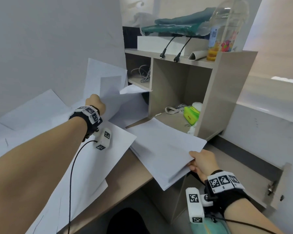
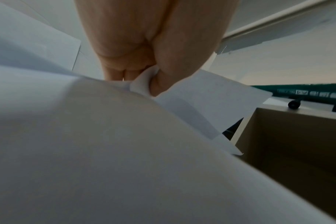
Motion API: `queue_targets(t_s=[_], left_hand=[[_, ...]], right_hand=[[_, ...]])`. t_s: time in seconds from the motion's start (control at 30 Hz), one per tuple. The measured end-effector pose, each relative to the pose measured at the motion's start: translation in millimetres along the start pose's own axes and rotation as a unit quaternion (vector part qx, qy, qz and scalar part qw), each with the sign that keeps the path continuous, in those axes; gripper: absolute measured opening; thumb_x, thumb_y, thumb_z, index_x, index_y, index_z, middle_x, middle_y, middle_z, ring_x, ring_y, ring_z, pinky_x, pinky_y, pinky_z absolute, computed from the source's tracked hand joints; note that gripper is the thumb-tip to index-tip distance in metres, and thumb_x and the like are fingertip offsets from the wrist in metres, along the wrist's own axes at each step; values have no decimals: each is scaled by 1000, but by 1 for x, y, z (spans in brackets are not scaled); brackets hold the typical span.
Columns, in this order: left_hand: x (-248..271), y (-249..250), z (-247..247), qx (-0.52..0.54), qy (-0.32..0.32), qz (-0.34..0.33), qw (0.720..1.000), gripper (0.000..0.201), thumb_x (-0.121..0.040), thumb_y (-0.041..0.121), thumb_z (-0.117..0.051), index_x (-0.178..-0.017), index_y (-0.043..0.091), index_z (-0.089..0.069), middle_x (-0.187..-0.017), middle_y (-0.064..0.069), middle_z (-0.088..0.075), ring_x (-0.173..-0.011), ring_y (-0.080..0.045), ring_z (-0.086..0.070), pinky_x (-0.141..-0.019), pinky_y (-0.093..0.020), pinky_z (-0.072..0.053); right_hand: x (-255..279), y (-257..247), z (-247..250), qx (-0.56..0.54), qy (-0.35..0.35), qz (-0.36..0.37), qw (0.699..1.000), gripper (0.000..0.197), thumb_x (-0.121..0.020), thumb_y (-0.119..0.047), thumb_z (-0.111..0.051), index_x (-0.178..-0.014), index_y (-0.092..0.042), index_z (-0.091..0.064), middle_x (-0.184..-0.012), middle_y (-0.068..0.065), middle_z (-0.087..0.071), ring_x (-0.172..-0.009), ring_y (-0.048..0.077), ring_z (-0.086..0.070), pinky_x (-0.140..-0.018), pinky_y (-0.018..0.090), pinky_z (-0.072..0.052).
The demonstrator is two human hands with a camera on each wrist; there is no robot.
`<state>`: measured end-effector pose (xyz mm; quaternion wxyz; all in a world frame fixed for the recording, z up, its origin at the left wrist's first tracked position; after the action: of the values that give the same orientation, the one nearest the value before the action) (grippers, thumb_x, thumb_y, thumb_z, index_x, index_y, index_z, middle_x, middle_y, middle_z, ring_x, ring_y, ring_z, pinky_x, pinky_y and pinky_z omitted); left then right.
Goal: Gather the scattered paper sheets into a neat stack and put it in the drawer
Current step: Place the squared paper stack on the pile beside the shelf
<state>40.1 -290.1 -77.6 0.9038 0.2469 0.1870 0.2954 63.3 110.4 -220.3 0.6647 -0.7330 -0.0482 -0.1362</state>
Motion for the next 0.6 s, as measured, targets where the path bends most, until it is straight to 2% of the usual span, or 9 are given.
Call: queue_targets(t_s=[0.13,0.2,0.27,0.3,0.33,0.37,0.4,0.47,0.6], left_hand=[[-3,8,15,14,27,-15,999,26,-96,-6,-41,-116,-12,-58,-124,-32,-59,-112,-45,-59,-87,-43,-47],[-7,13,25,16,37,-28,999,26,-95,-6,-40,-112,-13,-59,-119,-32,-61,-106,-45,-62,-80,-42,-48],[-11,18,38,13,49,-48,998,26,-95,-5,-41,-111,-14,-59,-117,-33,-61,-105,-47,-62,-80,-42,-49],[-12,21,47,11,58,-54,997,26,-95,-4,-42,-111,-14,-59,-116,-33,-61,-106,-47,-62,-80,-41,-48],[-14,23,57,15,69,-54,996,26,-95,-4,-42,-111,-14,-59,-117,-33,-61,-107,-47,-61,-80,-40,-47],[-16,24,68,23,80,-49,995,25,-96,-4,-42,-111,-14,-59,-118,-33,-61,-108,-46,-61,-81,-40,-46],[-20,25,79,33,92,-43,994,25,-96,-4,-42,-111,-13,-60,-118,-32,-61,-109,-45,-61,-81,-39,-45],[-26,22,103,55,115,-28,991,21,-97,-3,-43,-108,-10,-59,-119,-31,-61,-110,-44,-61,-81,-39,-44],[-36,-7,148,121,149,18,981,21,-92,4,-50,-109,-5,-59,-108,-26,-63,-103,-42,-63,-86,-44,-50]], right_hand=[[-2,-4,0,166,37,2,985,8,-88,-7,-59,-93,-2,-61,-79,18,-70,-48,27,-66,-41,24,-42],[-1,-8,2,229,44,-11,972,17,-84,-12,-62,-98,-3,-60,-79,20,-71,-52,28,-68,-41,24,-43],[3,-16,3,294,54,-18,954,29,-80,-17,-63,-104,-2,-56,-85,21,-70,-56,29,-68,-44,26,-48],[7,-22,4,332,67,-10,941,38,-78,-20,-64,-109,-2,-52,-96,21,-67,-68,32,-69,-51,32,-53],[10,-27,5,372,84,4,925,47,-77,-24,-65,-115,-2,-47,-110,22,-62,-84,36,-68,-64,38,-56],[14,-34,6,406,99,21,908,55,-79,-26,-65,-122,-1,-42,-121,22,-54,-98,39,-62,-76,40,-53],[20,-42,5,429,111,39,896,59,-82,-26,-65,-127,-1,-37,-127,22,-46,-105,41,-57,-80,39,-47],[31,-58,-4,439,112,91,887,57,-86,-26,-62,-131,-4,-36,-129,20,-40,-106,43,-53,-80,39,-41],[48,-84,-49,381,25,202,902,44,-85,-21,-59,-128,-12,-54,-124,13,-57,-109,35,-56,-93,41,-49]])
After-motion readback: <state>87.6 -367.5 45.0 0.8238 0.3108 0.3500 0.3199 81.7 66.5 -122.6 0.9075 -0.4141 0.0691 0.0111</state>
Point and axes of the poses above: each hand's wrist, its own x-axis away from the middle knuckle, its own z-axis out of the back of the hand, y = z × x, the point moved 4 cm from there along -x, towards the middle knuckle
